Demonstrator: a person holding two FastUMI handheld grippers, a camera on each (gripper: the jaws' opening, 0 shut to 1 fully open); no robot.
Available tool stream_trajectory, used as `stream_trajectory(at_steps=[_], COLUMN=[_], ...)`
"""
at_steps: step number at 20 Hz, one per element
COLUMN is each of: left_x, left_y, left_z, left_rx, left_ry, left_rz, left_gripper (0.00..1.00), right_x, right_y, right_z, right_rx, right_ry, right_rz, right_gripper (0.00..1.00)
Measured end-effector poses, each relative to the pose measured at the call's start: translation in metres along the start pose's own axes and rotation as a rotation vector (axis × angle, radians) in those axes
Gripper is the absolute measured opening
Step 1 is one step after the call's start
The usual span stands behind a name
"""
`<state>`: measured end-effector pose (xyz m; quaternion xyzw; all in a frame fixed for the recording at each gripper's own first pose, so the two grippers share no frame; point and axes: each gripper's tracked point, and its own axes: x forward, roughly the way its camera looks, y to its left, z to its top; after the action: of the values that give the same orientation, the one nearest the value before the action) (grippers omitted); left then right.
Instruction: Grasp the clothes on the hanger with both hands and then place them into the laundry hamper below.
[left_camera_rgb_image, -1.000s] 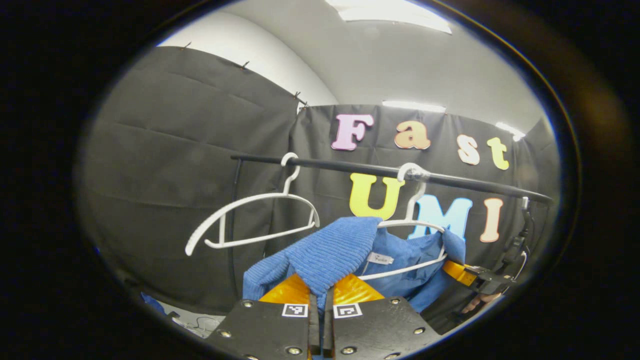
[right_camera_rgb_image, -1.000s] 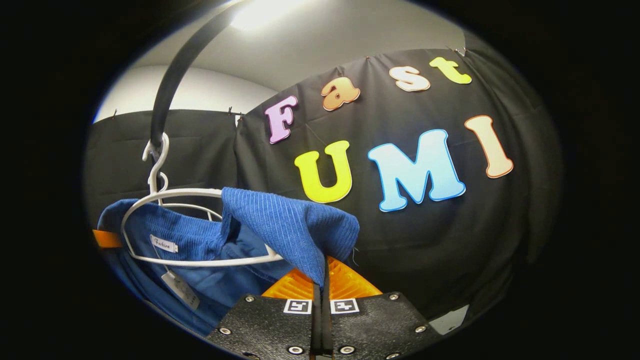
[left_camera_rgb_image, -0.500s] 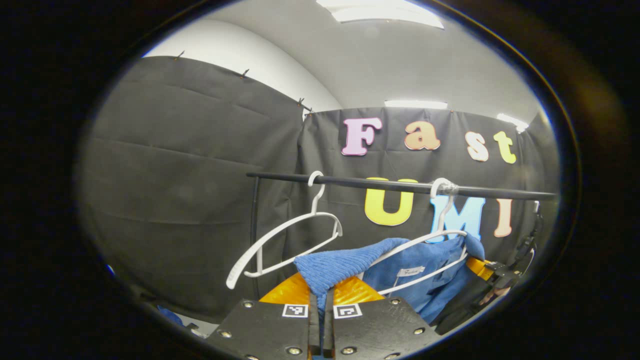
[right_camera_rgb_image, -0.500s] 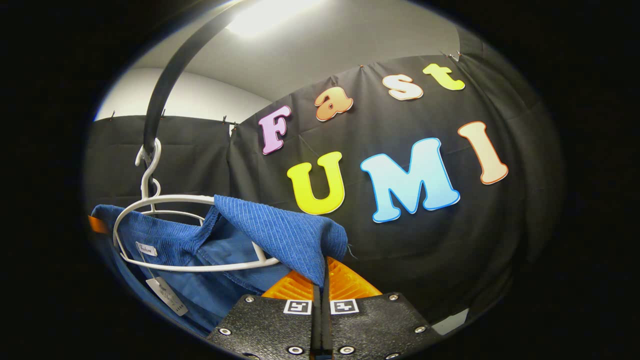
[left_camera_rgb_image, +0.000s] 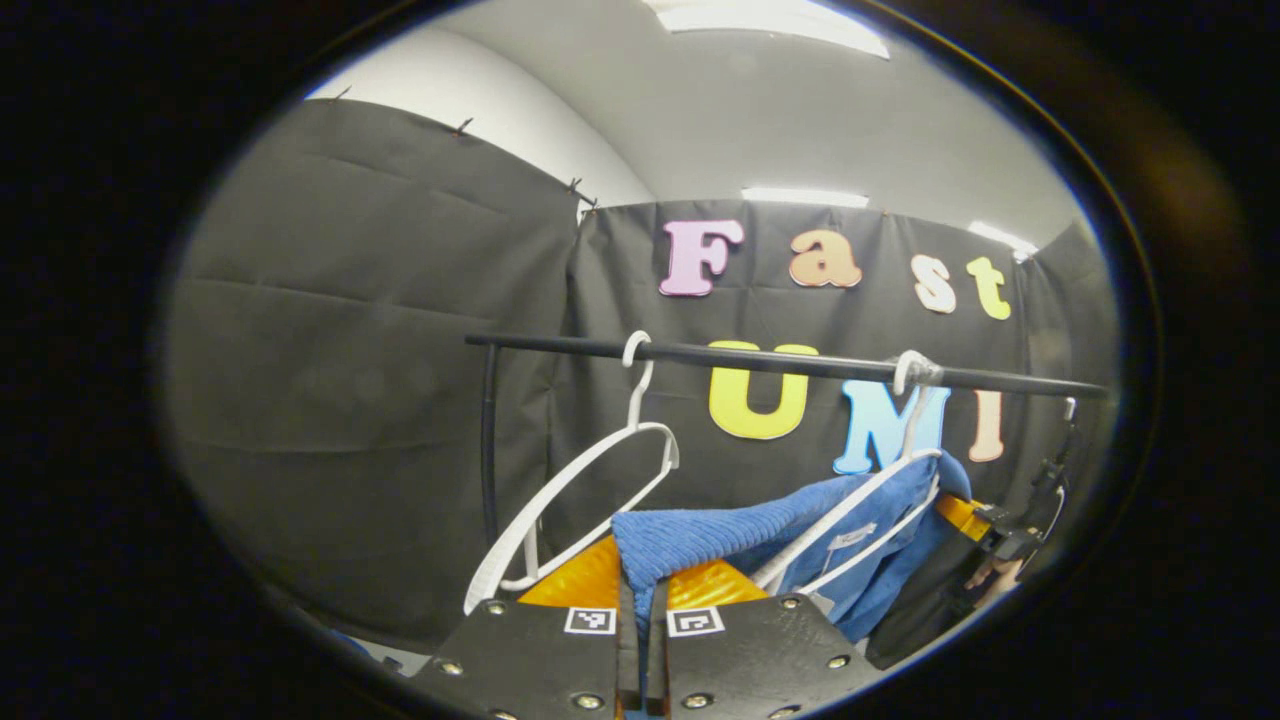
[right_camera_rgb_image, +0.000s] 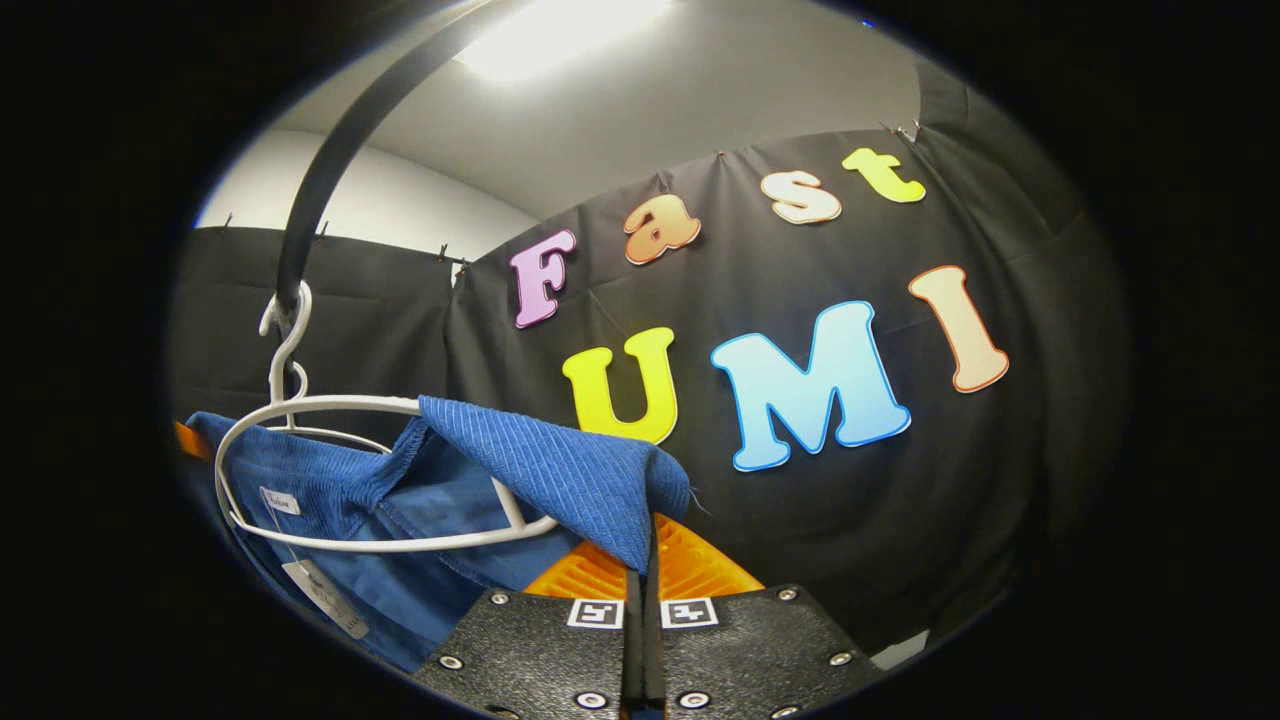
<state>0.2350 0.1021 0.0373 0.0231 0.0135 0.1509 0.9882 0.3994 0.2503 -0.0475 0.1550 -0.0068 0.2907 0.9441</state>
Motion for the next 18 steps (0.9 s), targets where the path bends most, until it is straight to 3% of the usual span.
stream_trajectory(at_steps=[4, 8, 15, 18], left_x=[0.008, 0.029, 0.053, 0.064], left_y=[-0.003, 0.012, 0.019, 0.021], left_z=[0.014, 0.010, -0.031, -0.054], left_rx=[0.082, 0.121, -0.103, -0.148], left_ry=[-0.058, -0.057, 0.024, 0.090], left_rz=[-0.061, -0.054, -0.136, -0.127], left_gripper=[0.05, 0.05, 0.05, 0.04], right_x=[-0.011, -0.009, -0.002, 0.009], right_y=[-0.003, -0.022, -0.028, -0.033], right_z=[0.004, 0.022, 0.029, 0.027], right_rx=[0.054, 0.023, -0.029, -0.059], right_ry=[0.008, -0.056, -0.088, -0.095], right_rz=[-0.011, -0.068, -0.100, -0.131], right_gripper=[0.00, 0.00, 0.00, 0.00])
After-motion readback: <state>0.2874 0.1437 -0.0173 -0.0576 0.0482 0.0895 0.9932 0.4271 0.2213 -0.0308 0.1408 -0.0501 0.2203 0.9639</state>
